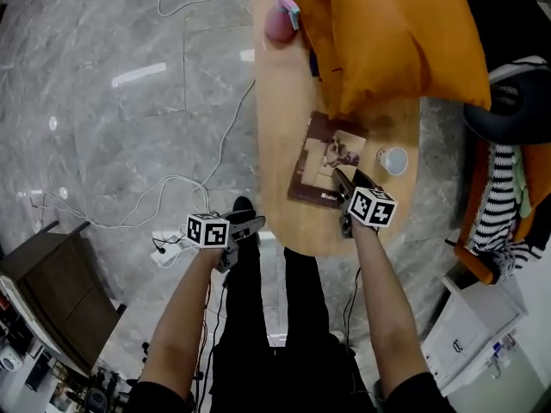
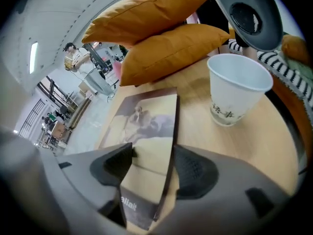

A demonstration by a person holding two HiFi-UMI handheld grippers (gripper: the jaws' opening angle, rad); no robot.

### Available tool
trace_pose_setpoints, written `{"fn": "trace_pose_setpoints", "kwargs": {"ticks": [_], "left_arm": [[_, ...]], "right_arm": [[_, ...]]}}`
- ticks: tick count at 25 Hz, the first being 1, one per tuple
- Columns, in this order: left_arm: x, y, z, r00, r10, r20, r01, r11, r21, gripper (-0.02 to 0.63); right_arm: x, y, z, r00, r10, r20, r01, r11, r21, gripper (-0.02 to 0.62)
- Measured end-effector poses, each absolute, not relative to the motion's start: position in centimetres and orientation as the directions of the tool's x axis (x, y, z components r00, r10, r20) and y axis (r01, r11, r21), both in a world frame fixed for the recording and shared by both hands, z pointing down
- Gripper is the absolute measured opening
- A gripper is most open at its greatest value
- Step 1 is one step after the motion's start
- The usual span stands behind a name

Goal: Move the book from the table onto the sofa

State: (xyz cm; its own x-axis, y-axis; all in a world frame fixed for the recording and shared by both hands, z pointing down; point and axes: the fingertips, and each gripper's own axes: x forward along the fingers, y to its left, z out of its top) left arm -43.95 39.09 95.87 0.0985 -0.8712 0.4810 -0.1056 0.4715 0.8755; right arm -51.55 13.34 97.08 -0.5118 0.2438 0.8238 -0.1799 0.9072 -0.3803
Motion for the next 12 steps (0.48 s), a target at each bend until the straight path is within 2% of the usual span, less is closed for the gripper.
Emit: {"fn": "trace_pose_setpoints", "kwargs": {"ticks": [2,5,9,12], "left_arm": [[-44.2,39.2,96.4,0.096,-0.875,0.475,-0.099,0.467,0.879,0.239],[-44.5,39.3,96.9,0.089,-0.876,0.473,-0.089,0.466,0.88,0.285],[-45.1,38.5,96.8,0.084,-0.893,0.443,-0.084,0.437,0.896,0.295],[-44.9,38.0,96.8,0.089,-0.902,0.423,-0.068,0.418,0.906,0.295]], "right_arm": [[-51.7,13.4,97.0,-0.517,0.233,0.824,-0.154,0.921,-0.357,0.256],[-51.7,14.1,96.8,-0.512,0.25,0.822,-0.069,0.942,-0.329,0.256],[-51.8,16.7,96.9,-0.47,0.331,0.819,0.065,0.938,-0.342,0.256],[-51.2,19.5,97.0,-0.448,0.375,0.812,0.106,0.924,-0.368,0.255]]}}
